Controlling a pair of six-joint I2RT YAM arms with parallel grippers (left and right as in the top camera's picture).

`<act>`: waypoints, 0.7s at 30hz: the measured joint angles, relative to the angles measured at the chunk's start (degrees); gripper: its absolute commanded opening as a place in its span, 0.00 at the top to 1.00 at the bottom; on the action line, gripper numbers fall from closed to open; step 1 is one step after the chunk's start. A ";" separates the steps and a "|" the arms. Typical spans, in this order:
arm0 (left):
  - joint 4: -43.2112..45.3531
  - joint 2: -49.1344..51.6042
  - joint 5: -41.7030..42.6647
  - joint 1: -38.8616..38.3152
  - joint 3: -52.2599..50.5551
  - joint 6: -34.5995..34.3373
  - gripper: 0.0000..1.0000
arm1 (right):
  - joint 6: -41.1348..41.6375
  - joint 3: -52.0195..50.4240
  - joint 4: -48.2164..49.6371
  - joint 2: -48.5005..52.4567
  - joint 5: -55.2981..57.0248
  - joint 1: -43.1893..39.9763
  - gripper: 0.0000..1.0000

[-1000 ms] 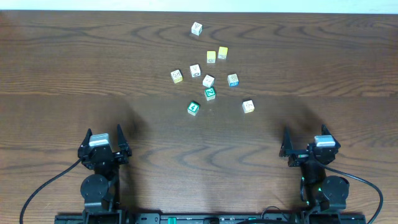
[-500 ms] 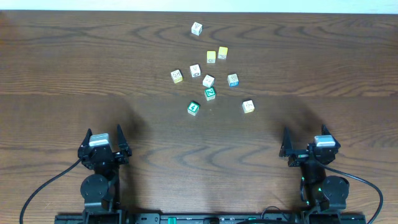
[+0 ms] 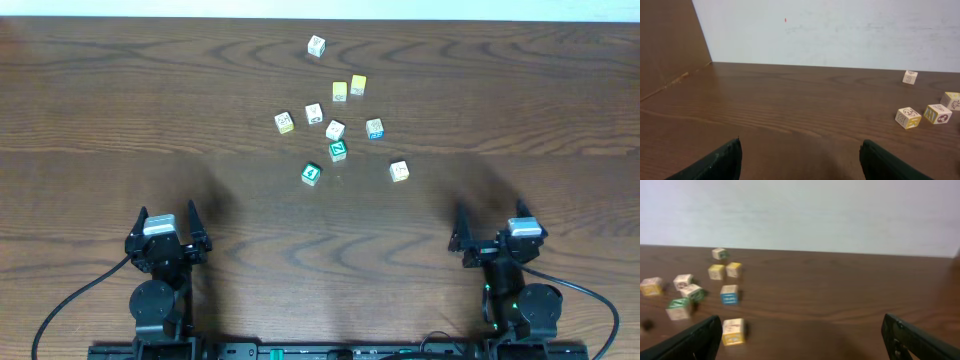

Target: Lift 4 blocks

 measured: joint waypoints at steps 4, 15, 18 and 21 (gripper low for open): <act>-0.02 0.00 0.02 0.00 0.00 0.02 0.25 | 13.00 0.00 -0.13 0.00 -7.54 0.00 0.01; 0.00 0.00 0.02 0.00 0.00 0.00 0.25 | 25.77 0.00 0.52 0.02 -20.63 0.00 0.01; 0.00 0.00 0.02 0.00 0.00 0.00 0.24 | 24.17 0.02 0.35 0.24 -26.05 0.00 0.01; -0.02 0.00 0.02 0.00 0.00 0.00 0.24 | 22.38 0.37 -0.79 1.44 -28.96 0.00 0.01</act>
